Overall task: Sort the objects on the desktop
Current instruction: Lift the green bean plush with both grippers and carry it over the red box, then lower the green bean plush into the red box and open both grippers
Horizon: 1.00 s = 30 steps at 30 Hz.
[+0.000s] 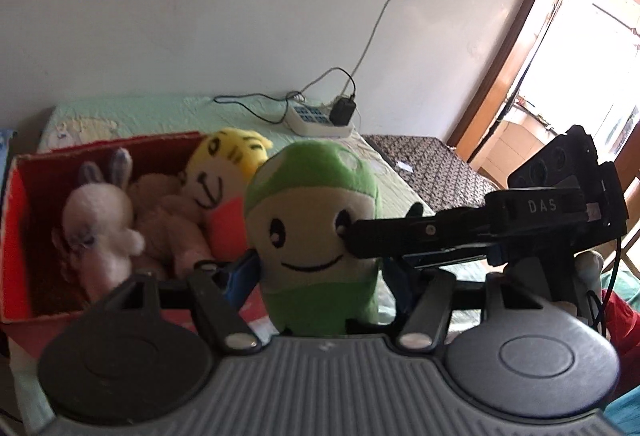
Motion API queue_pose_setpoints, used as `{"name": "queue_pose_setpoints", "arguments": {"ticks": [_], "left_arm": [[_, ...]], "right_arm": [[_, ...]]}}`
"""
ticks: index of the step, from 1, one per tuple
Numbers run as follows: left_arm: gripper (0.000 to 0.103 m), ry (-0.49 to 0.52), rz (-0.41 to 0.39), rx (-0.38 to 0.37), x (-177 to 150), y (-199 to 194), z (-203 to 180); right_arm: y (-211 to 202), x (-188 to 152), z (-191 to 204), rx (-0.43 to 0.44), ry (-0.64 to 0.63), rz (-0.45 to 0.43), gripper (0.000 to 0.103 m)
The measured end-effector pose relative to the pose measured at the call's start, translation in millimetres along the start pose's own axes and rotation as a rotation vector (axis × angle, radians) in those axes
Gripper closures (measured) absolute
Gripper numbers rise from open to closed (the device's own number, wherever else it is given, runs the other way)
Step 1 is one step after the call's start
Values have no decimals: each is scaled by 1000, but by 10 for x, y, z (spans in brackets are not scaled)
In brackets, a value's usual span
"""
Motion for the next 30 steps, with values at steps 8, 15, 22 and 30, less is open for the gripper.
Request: {"name": "queue_pose_setpoints", "arguments": {"ticks": [8, 15, 22, 30], "left_arm": [[39, -44, -71, 117, 271, -89, 743], [39, -57, -38, 219, 339, 218, 1358], [39, -92, 49, 274, 191, 496, 1709], [39, -103, 95, 288, 116, 623, 1769]], "right_arm": [[888, 331, 29, 85, -63, 39, 47], [1581, 521, -235, 103, -31, 74, 47], [1995, 452, -454, 48, 16, 142, 48], [2066, 417, -538, -8, 24, 202, 48]]}}
Point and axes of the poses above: each gripper's, at about its wrist camera, not at the fingertips, and y roughly the way its jaws point, z to its left, x to its top, the point moved 4 cm from there along y, roughly the way its jaws point, and after that the axes turned 15 degrees about x, right-handed, at the moved point
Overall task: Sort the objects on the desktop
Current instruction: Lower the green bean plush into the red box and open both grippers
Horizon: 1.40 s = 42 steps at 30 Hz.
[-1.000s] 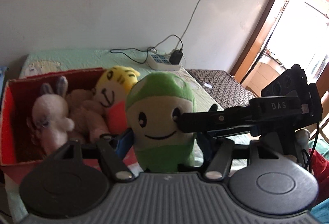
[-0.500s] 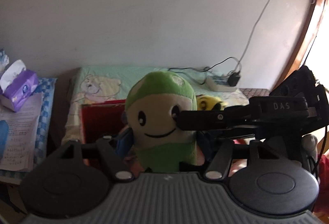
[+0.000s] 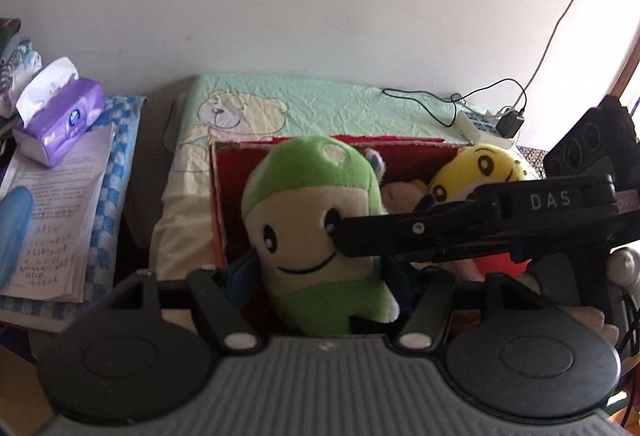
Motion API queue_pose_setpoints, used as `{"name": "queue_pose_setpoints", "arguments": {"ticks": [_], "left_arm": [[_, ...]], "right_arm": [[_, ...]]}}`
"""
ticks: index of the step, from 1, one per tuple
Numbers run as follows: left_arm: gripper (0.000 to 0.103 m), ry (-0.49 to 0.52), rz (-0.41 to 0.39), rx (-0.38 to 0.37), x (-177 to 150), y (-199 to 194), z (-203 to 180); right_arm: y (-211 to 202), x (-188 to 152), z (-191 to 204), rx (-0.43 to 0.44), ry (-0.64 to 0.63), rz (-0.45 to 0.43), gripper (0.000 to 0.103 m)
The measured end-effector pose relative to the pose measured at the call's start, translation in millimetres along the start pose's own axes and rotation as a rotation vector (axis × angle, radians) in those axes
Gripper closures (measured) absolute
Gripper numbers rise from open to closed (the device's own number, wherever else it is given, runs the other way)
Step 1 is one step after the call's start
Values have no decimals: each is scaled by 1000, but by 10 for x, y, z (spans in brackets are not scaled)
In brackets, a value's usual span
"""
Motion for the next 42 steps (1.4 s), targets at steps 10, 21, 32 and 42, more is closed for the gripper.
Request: {"name": "queue_pose_setpoints", "arguments": {"ticks": [10, 21, 32, 42], "left_arm": [[36, 21, 1, 52, -73, -52, -21], [30, 19, -56, 99, -83, -255, -47], [31, 6, -87, 35, -47, -395, -115], [23, 27, -24, 35, -63, -29, -179]], "right_arm": [[62, -91, -18, -50, 61, 8, 48], [-78, -106, 60, -42, 50, -24, 46], [-63, 6, 77, -57, 33, -108, 74], [-101, -87, -116, -69, 135, -95, 73]]}}
Point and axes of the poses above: each gripper's, at about its wrist camera, not at the fingertips, and y roughly the way its jaws point, z to its left, x to its top, the point moved 4 cm from there along y, roughly the way its jaws point, and after that the axes turned 15 degrees about x, right-handed, at the moved point
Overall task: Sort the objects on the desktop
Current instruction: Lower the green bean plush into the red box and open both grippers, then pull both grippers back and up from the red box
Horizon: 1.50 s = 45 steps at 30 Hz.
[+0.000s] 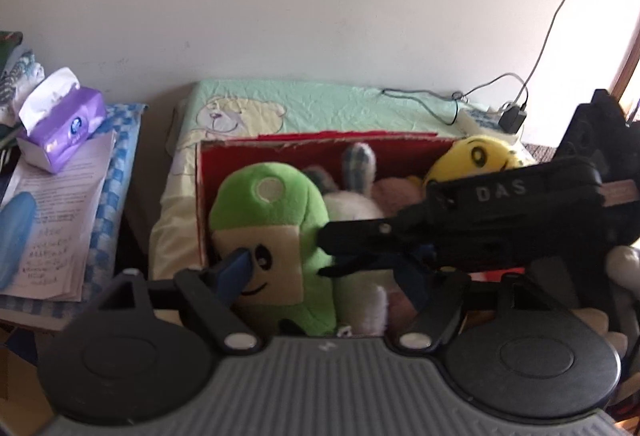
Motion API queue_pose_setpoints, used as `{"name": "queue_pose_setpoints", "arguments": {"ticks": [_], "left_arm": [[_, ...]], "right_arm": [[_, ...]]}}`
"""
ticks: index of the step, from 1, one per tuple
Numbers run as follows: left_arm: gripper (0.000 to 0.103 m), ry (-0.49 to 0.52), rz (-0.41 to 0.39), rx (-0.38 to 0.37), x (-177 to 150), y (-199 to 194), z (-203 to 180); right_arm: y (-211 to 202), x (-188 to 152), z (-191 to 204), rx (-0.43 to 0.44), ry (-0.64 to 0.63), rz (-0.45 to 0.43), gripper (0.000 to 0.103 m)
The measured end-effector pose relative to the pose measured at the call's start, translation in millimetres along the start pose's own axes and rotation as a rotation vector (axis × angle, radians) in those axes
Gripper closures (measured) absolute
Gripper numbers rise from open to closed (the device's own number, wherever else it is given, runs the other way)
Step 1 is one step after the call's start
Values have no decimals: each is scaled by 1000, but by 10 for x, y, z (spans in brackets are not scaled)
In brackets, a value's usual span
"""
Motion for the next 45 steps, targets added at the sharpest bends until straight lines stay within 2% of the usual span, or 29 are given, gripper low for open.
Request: {"name": "queue_pose_setpoints", "arguments": {"ticks": [5, 11, 16, 21, 31, 36, 40, 45], "left_arm": [[16, 20, 4, 22, 12, 103, -27], [16, 41, -7, 43, 22, 137, -48], [16, -33, 15, -1, 45, 49, 80], [17, -70, -5, -19, 65, -84, 91], [18, -14, 36, 136, 75, -115, -144], [15, -5, 74, 194, 42, -124, -239], [15, 20, 72, 258, 2, -174, -325], [15, 30, 93, 284, -43, -205, -386]], "right_arm": [[-16, -3, -111, 8, 48, -19, 73], [-71, 6, -123, 8, 45, -30, 73], [-198, -5, -57, 1, 1, -57, 72], [-315, -28, -67, -4, 3, -89, 72], [-465, -131, 153, -100, -133, -138, 72], [-626, -212, 188, -141, -160, -168, 73], [-715, -272, 248, -174, -193, -180, 72], [-810, -361, 292, -198, -215, -202, 72]]}}
Point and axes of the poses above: each gripper's, at about its wrist camera, not at the fingertips, and y roughly the way its jaws point, z to its left, x to its top, the point moved 4 cm from there along y, roughly the way its jaws point, and after that the axes turned 15 degrees about x, right-handed, at the moved point
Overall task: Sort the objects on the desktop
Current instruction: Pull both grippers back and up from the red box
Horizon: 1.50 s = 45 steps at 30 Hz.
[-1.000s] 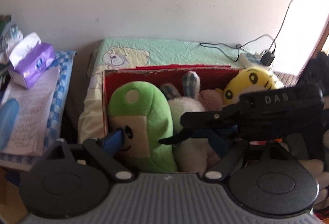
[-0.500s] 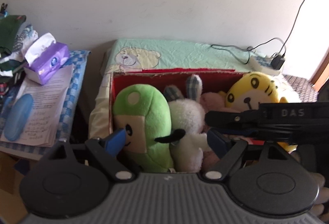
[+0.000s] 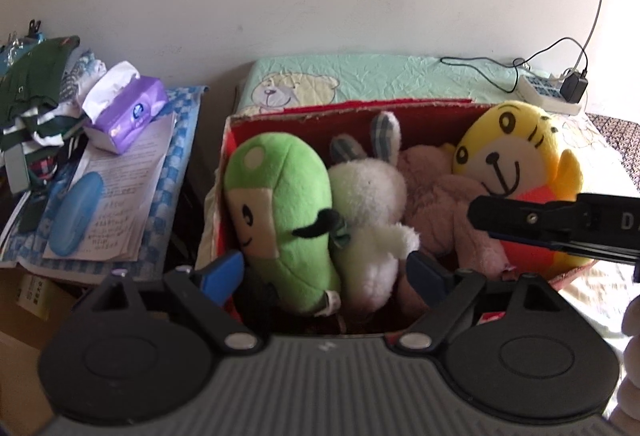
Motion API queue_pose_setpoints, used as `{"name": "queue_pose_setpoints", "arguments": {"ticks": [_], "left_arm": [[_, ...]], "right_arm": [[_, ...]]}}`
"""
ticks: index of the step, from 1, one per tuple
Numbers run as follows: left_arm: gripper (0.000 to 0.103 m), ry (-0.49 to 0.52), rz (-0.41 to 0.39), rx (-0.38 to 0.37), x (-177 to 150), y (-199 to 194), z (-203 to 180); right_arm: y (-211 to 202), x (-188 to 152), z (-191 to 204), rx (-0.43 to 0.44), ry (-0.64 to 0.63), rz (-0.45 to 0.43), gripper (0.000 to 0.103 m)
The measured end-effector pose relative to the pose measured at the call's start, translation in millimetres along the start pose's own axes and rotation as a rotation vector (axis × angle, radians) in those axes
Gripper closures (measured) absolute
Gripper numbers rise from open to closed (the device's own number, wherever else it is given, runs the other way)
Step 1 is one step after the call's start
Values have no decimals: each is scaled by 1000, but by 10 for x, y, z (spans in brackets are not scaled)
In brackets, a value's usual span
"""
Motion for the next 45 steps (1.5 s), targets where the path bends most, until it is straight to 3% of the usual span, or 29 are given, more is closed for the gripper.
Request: {"name": "queue_pose_setpoints", "arguments": {"ticks": [19, 28, 37, 45], "left_arm": [[15, -39, 62, 106, -86, -86, -55], [15, -32, 56, 157, -80, -219, -183], [15, -73, 64, 186, -41, -416, -490], [15, -70, 54, 181, 12, -583, -1002]], "right_arm": [[-301, -157, 41, -61, -83, -40, 71], [-476, -141, 91, -69, -142, -59, 71], [-744, -18, 110, -42, -224, -33, 71], [-1163, 112, -95, -43, -238, -35, 71]]}}
Point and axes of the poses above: each gripper's, at about its wrist camera, not at the fingertips, and y roughly the way its jaws point, z to its left, x to its top, the point moved 4 cm from there along y, roughly the way its jaws point, and after that the axes turned 15 degrees about x, right-handed, at the moved point
